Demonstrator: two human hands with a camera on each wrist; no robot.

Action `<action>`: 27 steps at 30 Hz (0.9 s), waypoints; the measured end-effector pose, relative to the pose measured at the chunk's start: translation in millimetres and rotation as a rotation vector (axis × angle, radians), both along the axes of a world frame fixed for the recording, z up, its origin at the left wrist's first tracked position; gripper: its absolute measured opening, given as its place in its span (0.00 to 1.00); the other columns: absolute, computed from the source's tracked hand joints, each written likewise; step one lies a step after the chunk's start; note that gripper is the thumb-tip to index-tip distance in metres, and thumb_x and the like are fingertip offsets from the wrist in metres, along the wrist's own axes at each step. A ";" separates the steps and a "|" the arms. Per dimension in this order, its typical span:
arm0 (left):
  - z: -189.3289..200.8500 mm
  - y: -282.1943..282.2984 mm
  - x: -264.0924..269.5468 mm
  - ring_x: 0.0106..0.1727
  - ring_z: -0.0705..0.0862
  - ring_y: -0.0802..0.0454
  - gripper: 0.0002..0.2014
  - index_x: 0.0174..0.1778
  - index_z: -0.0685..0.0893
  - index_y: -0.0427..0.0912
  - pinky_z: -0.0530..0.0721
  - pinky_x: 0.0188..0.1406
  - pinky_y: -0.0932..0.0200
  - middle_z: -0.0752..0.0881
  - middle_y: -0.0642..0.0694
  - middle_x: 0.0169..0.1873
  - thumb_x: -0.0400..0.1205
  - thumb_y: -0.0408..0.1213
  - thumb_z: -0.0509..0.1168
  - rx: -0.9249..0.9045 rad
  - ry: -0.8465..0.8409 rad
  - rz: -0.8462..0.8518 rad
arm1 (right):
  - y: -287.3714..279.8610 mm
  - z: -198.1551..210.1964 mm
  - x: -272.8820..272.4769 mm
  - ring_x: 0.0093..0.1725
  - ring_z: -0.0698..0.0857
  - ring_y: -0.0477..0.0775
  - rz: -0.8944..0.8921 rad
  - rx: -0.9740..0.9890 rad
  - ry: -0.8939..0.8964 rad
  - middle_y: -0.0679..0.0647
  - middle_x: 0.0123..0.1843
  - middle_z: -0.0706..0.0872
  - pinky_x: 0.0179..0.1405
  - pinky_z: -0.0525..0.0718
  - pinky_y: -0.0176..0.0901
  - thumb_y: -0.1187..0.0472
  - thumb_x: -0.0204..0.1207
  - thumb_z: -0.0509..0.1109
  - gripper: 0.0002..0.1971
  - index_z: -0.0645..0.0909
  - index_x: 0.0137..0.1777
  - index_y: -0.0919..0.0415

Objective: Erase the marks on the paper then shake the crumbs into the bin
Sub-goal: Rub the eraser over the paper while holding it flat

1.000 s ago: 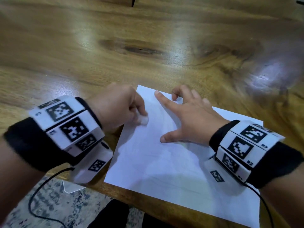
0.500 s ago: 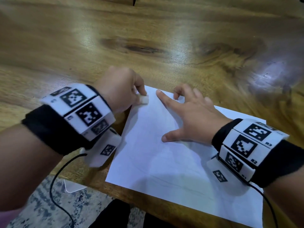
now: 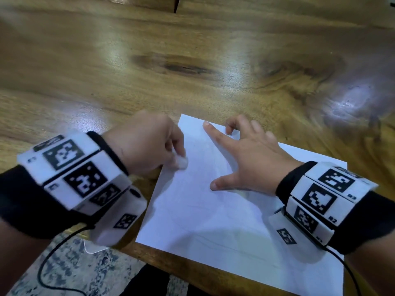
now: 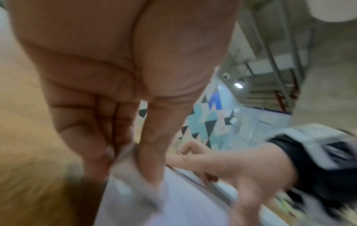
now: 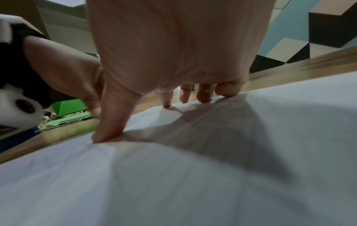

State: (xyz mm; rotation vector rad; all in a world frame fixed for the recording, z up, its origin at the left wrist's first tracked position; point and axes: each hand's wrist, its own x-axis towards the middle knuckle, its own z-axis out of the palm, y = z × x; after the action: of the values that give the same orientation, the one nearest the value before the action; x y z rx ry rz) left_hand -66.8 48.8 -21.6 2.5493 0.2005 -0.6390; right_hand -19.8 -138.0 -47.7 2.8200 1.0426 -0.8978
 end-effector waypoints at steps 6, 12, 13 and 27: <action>-4.3 -12.1 32.1 0.24 0.70 0.61 0.04 0.39 0.87 0.50 0.65 0.23 0.65 0.75 0.55 0.22 0.69 0.40 0.73 -0.025 -0.191 0.132 | 0.4 0.7 0.5 0.53 0.53 0.47 -0.007 -0.003 0.004 0.45 0.62 0.52 0.58 0.68 0.50 0.28 0.57 0.70 0.55 0.37 0.78 0.32; -3.8 -2.8 10.0 0.31 0.80 0.58 0.04 0.34 0.88 0.50 0.73 0.31 0.67 0.86 0.52 0.28 0.67 0.39 0.76 -0.017 0.117 -0.085 | -0.7 -1.4 0.0 0.53 0.53 0.47 0.002 -0.004 0.000 0.44 0.62 0.51 0.57 0.67 0.49 0.27 0.57 0.69 0.55 0.37 0.77 0.32; -3.8 -1.8 11.0 0.31 0.80 0.58 0.04 0.35 0.89 0.51 0.73 0.31 0.69 0.87 0.52 0.29 0.67 0.38 0.75 -0.020 0.102 -0.077 | -0.4 -1.8 0.3 0.53 0.53 0.47 0.004 -0.007 -0.002 0.44 0.62 0.51 0.57 0.66 0.48 0.27 0.57 0.69 0.55 0.37 0.77 0.32; -6.7 3.1 6.9 0.28 0.79 0.59 0.05 0.33 0.87 0.50 0.76 0.33 0.61 0.86 0.52 0.27 0.66 0.42 0.76 -0.061 0.024 0.001 | -0.1 0.4 -0.1 0.53 0.54 0.47 -0.002 -0.012 0.004 0.45 0.62 0.52 0.58 0.68 0.48 0.28 0.58 0.69 0.54 0.36 0.77 0.32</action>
State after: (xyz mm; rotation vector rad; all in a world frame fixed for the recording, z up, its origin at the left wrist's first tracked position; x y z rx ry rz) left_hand -59.8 52.0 -28.2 2.4838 0.1872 -0.6660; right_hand -19.9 -138.1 -47.3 2.8112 1.0320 -0.9067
